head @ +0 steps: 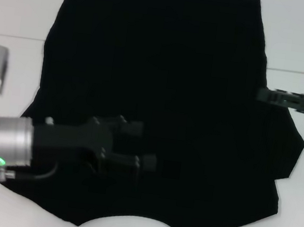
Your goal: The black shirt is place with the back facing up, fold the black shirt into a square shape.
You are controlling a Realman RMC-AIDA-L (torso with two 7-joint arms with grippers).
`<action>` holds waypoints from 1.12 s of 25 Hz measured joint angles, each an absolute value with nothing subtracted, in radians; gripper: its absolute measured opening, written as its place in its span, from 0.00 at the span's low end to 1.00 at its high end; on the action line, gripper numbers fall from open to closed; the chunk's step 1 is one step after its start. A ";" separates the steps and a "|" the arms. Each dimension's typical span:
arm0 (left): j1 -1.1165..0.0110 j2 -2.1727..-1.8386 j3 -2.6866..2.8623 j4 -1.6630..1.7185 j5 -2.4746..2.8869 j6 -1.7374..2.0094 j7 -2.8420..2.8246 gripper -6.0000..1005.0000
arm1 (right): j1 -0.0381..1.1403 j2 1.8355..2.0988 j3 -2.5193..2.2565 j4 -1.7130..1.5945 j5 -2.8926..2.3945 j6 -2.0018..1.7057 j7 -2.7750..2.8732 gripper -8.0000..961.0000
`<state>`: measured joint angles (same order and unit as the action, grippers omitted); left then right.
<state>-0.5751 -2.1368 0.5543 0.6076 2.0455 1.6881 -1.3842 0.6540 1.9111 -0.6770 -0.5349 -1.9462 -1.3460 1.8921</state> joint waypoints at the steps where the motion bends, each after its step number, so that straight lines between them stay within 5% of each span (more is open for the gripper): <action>1: -0.575 -2.143 0.577 0.606 2.046 1.682 -1.351 0.92 | 0.649 1.905 -0.677 -0.549 -1.963 -1.340 1.930 0.80; 15: -0.577 -2.161 0.755 0.613 2.048 1.591 -1.296 0.96 | 0.616 1.867 -0.673 -0.648 -2.221 -1.235 2.256 0.79; 28: -0.577 -2.161 0.776 0.616 2.048 1.586 -1.294 0.96 | 0.682 1.888 -0.684 -0.576 -2.383 -1.138 2.309 0.79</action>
<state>-0.5770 -2.1614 0.7757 0.6163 2.0482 1.5858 -1.2941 0.6825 1.8885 -0.6840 -0.5756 -2.3827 -1.1382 2.3088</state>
